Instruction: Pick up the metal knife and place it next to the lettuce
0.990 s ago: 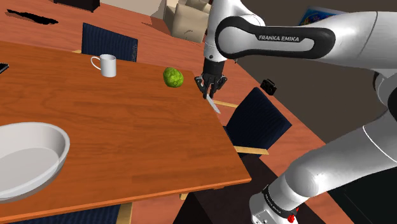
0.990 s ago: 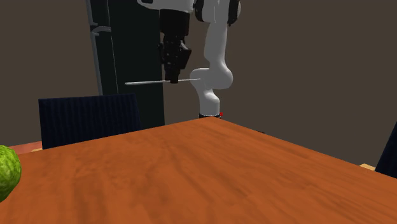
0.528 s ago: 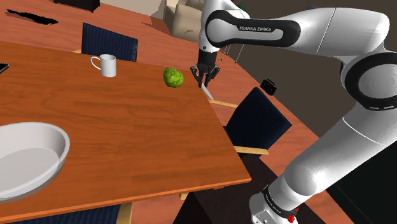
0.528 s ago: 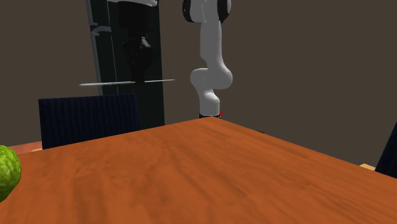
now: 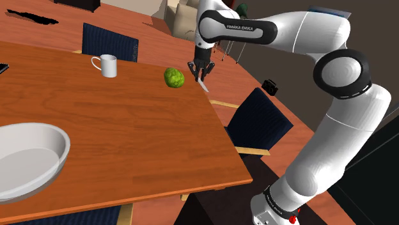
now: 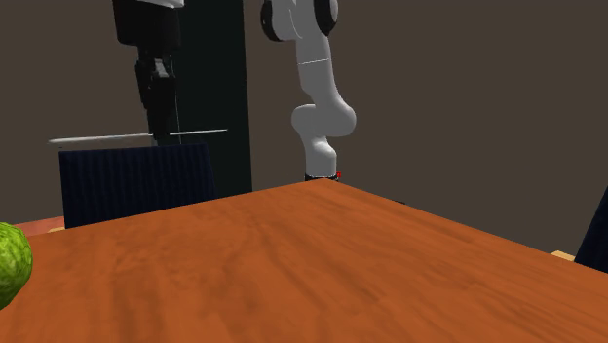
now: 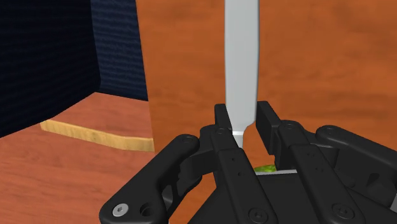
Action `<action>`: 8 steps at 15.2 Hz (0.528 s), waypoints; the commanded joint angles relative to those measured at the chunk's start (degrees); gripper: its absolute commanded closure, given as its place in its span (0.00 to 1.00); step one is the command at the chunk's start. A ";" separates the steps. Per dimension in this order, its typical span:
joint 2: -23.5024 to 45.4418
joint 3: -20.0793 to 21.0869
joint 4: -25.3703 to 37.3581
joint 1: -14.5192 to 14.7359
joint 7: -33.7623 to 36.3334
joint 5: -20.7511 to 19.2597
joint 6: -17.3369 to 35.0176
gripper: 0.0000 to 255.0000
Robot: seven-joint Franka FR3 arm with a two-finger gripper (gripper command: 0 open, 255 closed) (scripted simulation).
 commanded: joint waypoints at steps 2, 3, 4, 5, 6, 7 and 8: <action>0.24 -0.10 -2.02 -0.14 0.30 -0.18 2.25 1.00; 0.31 -0.13 -2.71 -0.17 0.44 -0.23 2.98 1.00; 0.38 -0.15 -3.37 -0.20 0.57 -0.30 3.70 1.00; 0.47 -0.18 -4.02 -0.23 0.71 -0.37 4.42 1.00; 0.58 -0.20 -4.66 -0.25 0.85 -0.44 5.14 1.00; 0.69 -0.23 -5.27 -0.27 1.00 -0.52 5.85 1.00; 0.82 -0.26 -5.87 -0.28 1.15 -0.61 6.55 1.00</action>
